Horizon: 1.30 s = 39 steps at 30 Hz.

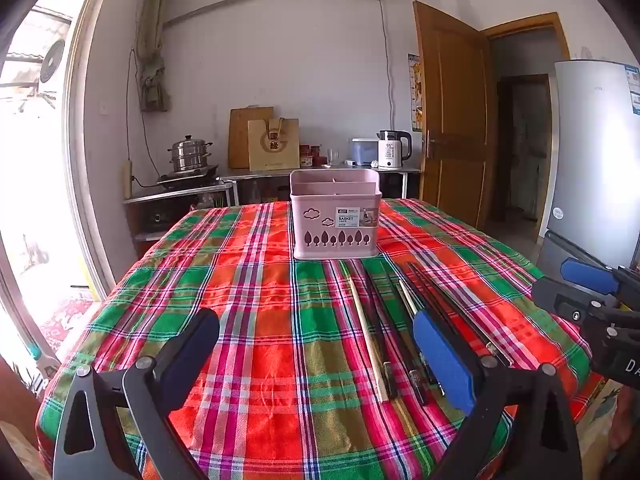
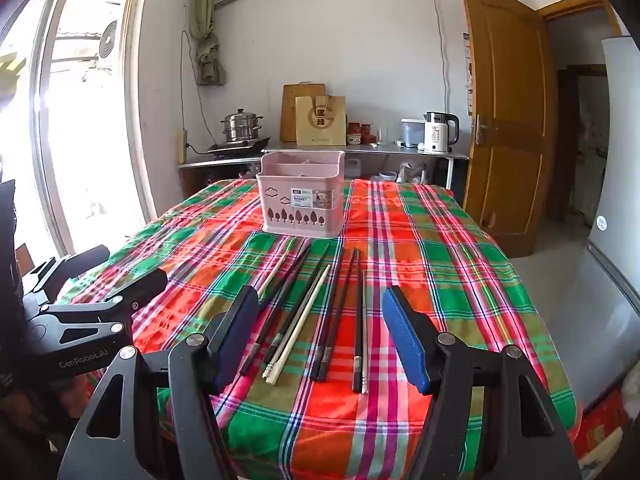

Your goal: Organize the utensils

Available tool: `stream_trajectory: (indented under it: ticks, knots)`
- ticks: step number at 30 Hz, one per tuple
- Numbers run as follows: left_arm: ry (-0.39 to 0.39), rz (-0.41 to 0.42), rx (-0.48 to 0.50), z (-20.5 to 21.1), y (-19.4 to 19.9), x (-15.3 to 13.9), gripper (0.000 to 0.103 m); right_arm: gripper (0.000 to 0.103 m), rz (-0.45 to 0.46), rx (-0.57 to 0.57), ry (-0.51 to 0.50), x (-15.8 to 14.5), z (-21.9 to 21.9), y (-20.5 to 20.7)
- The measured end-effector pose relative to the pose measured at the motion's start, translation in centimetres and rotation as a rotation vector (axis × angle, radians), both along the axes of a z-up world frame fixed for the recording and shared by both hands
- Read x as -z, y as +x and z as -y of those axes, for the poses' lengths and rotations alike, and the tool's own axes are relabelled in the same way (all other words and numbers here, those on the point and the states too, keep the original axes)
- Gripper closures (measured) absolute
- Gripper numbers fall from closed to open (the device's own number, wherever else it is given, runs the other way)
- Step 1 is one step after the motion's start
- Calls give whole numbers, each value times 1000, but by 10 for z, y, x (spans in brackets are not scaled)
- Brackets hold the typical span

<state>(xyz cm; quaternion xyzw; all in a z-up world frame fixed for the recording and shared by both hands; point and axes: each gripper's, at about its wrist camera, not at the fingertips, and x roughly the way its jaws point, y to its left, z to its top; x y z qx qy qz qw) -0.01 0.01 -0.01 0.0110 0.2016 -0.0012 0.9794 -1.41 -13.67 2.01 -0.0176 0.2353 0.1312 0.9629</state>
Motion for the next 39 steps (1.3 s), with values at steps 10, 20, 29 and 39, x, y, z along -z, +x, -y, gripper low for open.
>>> stream_trajectory:
  ticks: [10,20,29,39]
  knots:
    - [-9,1,-4,-2,0,-3,4,38,-13,-6,-4,1,-3,3]
    - [-14,6,-4,-4,-3,-9,4,38,-5,-11,-6,0,-5,4]
    - [-11,7,-2,-2,-2,-9,4,38,-2,-9,-2,-1,-4,3]
    - [-12,7,2,-1,-2,-10,4,38,-3,-10,-1,-1,-3,3]
